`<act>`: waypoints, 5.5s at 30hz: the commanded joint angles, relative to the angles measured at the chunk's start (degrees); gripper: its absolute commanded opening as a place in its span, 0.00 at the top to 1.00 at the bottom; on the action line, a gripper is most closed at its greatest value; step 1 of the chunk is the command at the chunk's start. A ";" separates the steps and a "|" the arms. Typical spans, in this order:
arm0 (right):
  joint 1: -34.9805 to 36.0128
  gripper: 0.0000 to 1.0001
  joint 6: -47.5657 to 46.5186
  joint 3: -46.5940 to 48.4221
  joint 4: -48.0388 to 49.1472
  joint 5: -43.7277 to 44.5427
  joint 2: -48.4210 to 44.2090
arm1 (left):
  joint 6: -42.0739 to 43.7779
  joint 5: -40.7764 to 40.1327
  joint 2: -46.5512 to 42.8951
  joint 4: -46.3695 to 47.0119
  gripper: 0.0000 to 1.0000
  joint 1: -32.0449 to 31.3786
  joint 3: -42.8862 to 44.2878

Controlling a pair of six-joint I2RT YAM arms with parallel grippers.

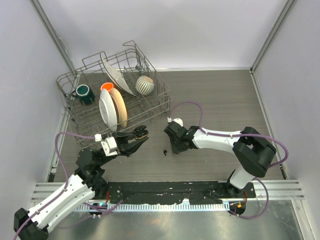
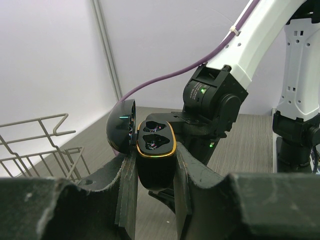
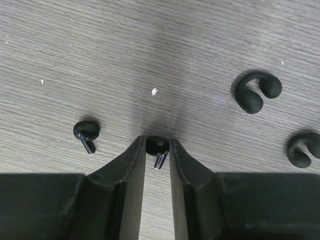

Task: Insert the wireless bluetooth earbuds into the charging case
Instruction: Pick up the earbud from the center of the board, then place the earbud in the charging case.

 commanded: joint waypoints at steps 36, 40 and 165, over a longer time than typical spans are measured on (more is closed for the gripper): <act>17.92 0.99 -21.22 -11.03 39.03 33.76 -38.26 | -1.99 -6.52 1.24 4.84 1.00 -0.25 -0.60; 20.74 0.99 -28.69 -12.09 49.15 33.78 -40.46 | -2.16 -7.13 1.24 4.84 1.00 -0.25 -0.60; 25.23 0.99 -42.86 -4.79 59.27 10.92 -31.50 | -2.34 -0.19 4.14 4.57 1.00 -0.25 1.86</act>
